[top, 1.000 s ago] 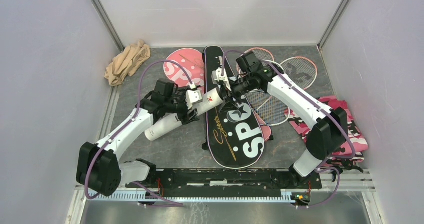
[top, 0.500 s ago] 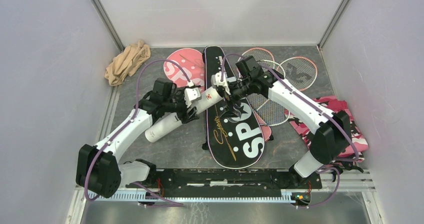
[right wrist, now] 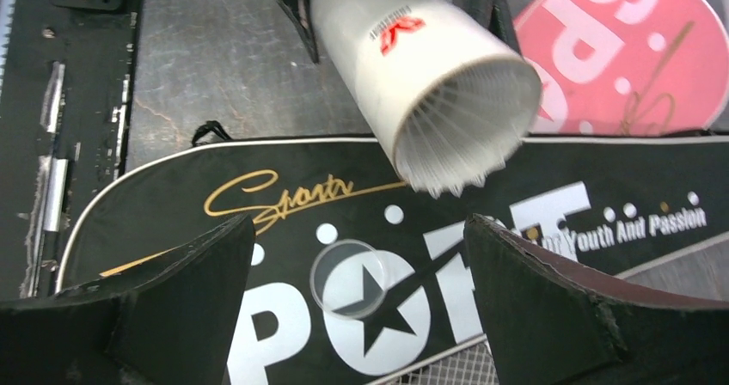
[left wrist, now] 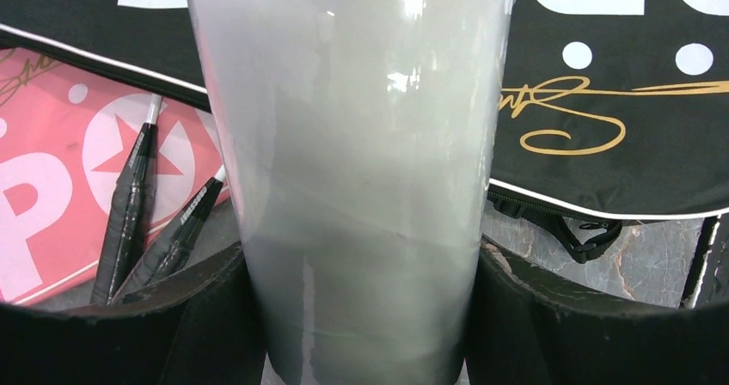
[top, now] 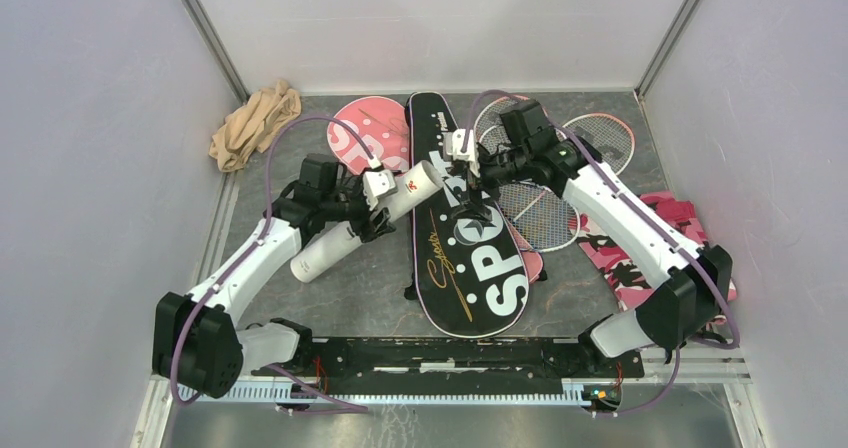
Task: Pack up the badminton gear
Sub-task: Place the shuttlecock at the shuttle tube, then pick up the shuttlecock at the center of the board.
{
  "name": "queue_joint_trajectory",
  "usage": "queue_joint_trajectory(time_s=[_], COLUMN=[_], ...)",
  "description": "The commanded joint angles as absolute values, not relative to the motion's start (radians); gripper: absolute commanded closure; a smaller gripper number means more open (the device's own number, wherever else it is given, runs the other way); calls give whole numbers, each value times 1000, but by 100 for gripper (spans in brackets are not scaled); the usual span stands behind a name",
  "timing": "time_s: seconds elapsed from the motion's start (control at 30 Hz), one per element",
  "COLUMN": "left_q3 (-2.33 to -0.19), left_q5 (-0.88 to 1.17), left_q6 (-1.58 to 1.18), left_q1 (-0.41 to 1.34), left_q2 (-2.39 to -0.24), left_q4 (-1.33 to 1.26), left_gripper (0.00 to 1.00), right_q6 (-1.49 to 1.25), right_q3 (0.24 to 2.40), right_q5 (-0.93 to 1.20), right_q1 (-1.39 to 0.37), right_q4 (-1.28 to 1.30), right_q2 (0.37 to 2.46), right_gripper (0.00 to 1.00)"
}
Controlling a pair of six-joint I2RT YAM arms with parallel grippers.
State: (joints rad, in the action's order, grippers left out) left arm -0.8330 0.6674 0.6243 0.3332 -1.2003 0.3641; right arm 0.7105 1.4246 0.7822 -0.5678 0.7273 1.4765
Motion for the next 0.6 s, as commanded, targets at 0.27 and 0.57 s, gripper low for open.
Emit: queue_joint_trajectory(time_s=[0.27, 0.57], left_q3=[-889, -942], left_q5=[702, 648], left_q6=[499, 428], left_q1=[180, 39], left_q2=[-1171, -1178], left_q4=[323, 325], left_gripper=[98, 98], right_q6=[666, 586], right_q3=[1303, 1269], right_q5=[591, 591], right_q1=[-493, -565], right_q4=[654, 523], right_q2=[1355, 1437], right_gripper=[3, 6])
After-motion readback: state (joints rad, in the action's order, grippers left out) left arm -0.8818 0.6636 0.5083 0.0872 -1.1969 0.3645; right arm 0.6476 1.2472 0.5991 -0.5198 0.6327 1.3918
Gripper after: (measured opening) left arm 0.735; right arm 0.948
